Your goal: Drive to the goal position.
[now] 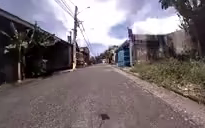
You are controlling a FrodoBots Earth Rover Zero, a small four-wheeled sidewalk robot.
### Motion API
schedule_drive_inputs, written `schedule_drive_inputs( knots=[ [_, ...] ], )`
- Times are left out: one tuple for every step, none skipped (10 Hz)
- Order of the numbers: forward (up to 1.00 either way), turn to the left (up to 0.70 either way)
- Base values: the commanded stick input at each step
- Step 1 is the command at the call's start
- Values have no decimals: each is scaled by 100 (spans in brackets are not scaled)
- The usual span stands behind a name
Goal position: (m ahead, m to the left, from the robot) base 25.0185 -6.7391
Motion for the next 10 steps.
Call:
schedule_drive_inputs(
  knots=[
    [70, 0],
    [70, 0],
    [70, 0],
    [70, 0],
    [70, 0],
    [70, 0],
    [70, 0],
    [70, 0],
    [70, 0],
    [70, 0]
  ],
)
